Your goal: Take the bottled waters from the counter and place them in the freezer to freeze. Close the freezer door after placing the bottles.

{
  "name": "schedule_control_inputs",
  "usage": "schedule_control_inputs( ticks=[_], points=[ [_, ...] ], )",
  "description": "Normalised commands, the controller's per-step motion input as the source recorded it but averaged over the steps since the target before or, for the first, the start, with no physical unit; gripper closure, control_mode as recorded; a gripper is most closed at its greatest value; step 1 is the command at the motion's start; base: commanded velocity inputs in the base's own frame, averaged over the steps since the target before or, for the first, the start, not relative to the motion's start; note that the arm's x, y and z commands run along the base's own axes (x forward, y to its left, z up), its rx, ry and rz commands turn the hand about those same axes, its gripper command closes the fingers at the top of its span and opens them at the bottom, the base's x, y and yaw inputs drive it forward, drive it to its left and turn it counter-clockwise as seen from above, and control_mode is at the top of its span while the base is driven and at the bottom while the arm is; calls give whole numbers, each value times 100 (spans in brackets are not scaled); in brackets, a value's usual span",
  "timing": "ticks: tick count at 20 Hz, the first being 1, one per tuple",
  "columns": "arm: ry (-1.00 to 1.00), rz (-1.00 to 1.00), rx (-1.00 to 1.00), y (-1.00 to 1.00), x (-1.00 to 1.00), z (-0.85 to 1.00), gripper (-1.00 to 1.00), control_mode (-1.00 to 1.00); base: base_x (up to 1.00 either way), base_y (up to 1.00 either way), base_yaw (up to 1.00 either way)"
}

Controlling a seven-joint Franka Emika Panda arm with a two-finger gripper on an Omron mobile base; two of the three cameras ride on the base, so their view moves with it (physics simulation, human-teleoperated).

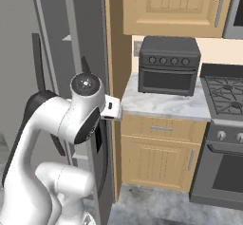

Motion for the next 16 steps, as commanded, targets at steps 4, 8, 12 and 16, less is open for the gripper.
schedule_control_inputs(
  ticks=[4,8,12,16],
  points=[
    [0,2,1,1,12,-23,-100,-100,0,0,0],
    [-3,9,0,1,12,-19,-100,-100,0,0,0],
    [-5,8,0,0,22,-19,-100,-100,0,0,0],
    [0,10,0,1,29,-26,-100,-100,0,0,0]
  ],
)
